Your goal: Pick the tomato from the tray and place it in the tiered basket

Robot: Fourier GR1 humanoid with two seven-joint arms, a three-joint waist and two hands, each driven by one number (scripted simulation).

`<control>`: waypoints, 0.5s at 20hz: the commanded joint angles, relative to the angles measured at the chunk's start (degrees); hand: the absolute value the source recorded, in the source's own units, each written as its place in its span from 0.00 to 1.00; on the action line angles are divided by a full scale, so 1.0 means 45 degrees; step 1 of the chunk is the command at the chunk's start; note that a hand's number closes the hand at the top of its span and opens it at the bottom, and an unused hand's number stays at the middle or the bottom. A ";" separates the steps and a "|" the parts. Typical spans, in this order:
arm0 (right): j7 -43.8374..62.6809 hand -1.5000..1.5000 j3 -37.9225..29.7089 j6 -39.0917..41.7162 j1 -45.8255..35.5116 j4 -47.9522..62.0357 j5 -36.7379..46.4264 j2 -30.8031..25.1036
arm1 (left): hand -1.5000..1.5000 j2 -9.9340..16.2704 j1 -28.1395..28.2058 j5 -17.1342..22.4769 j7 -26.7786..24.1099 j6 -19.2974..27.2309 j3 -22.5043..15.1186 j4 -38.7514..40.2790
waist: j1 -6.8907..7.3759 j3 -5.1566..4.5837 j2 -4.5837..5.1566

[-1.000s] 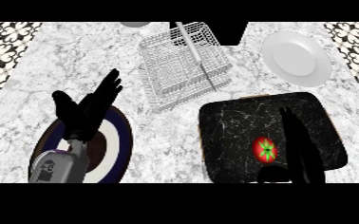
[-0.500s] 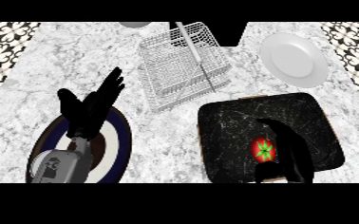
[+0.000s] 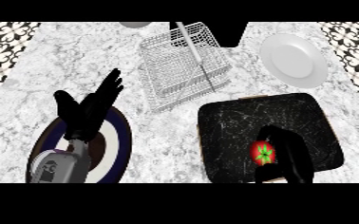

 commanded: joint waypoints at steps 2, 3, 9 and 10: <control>0.0802 1.00 0.0564 0.1694 -0.1394 0.1860 0.1328 -0.0474 | 0.50 -0.0023 -0.0659 0.0021 0.0247 -0.0135 -0.0016 0.0306 | 0.0210 0.0356 0.0300; 0.0607 1.00 0.0136 0.3257 -0.1341 0.1349 0.0626 -0.1532 | 0.50 0.0149 -0.0103 0.0133 -0.0332 -0.0296 0.0216 0.0224 | 0.0240 0.0342 0.0283; 0.0988 1.00 0.0118 0.4934 -0.1261 -0.0448 0.0025 -0.1370 | 0.50 -0.0607 0.0012 -0.0383 0.0497 0.0569 -0.0260 -0.0761 | 0.0012 0.0363 0.0203; 0.0762 1.00 -0.0146 0.5427 -0.1238 -0.1168 -0.0349 -0.1689 | 0.50 -0.0106 0.0513 -0.0138 -0.0293 -0.0218 0.0134 -0.0196 | 0.0007 0.0360 0.0208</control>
